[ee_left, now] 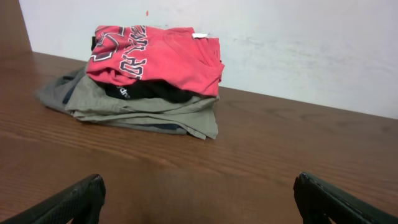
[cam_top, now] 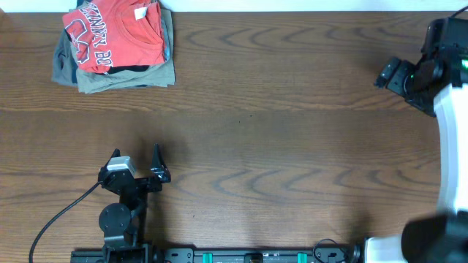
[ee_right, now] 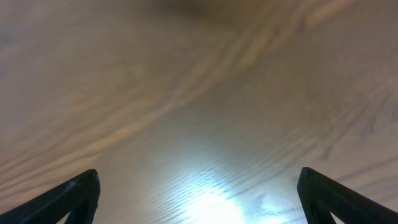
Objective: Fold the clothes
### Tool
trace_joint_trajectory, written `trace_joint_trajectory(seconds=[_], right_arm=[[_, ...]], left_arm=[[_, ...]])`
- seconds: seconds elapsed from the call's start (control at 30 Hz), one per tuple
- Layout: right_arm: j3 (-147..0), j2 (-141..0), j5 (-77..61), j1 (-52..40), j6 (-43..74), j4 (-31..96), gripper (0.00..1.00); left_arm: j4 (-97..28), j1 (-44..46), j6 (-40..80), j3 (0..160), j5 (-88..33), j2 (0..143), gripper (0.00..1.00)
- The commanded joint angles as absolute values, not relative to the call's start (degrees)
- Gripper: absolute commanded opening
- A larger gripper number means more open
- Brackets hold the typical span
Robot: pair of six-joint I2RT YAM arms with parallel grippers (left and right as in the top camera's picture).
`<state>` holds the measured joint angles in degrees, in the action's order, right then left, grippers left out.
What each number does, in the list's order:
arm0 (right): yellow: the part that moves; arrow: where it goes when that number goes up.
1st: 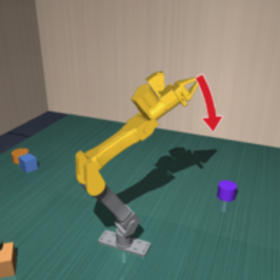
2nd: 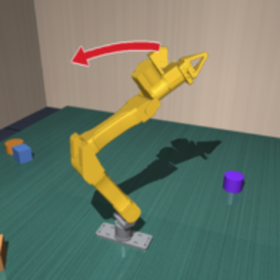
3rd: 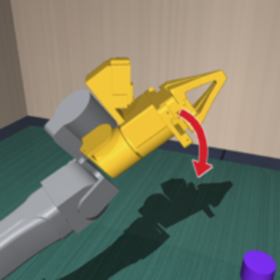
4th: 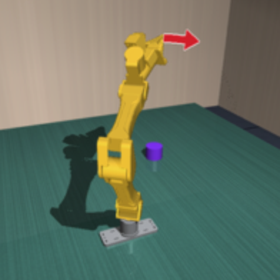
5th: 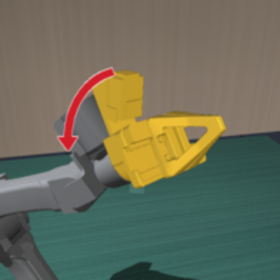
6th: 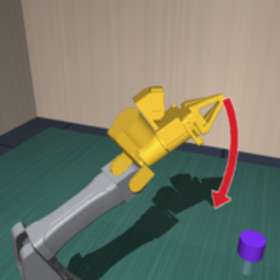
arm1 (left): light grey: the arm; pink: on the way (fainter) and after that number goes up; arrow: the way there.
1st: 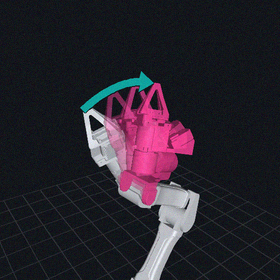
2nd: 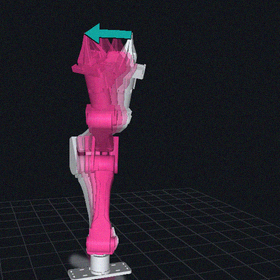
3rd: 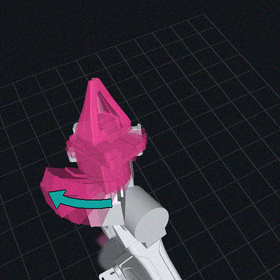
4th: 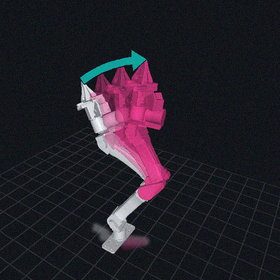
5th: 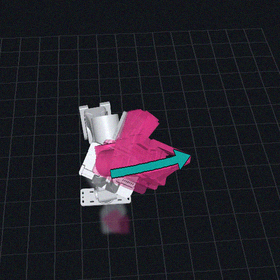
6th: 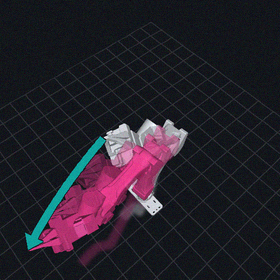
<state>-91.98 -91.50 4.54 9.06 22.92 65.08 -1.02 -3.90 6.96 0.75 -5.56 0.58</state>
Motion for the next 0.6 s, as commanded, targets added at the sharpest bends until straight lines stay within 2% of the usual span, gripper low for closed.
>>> trace_joint_trajectory(seconds=[0.0,0.23,0.57], right_arm=[[-92.5,-84.1,4.9,5.0,22.2,65.1,0.99],[-92.5,-72.6,4.9,-0.3,22.2,65.1,0.99],[-92.5,-58.3,7.4,-0.8,22.0,65.5,0.99]], left_arm=[[-3.6,-3.8,5.8,0.2,-6.1,0.4,0.98],[-3.6,-3.8,5.8,0.2,-6.1,0.4,0.98],[-3.6,-3.8,5.8,0.2,-6.1,0.4,0.98]])
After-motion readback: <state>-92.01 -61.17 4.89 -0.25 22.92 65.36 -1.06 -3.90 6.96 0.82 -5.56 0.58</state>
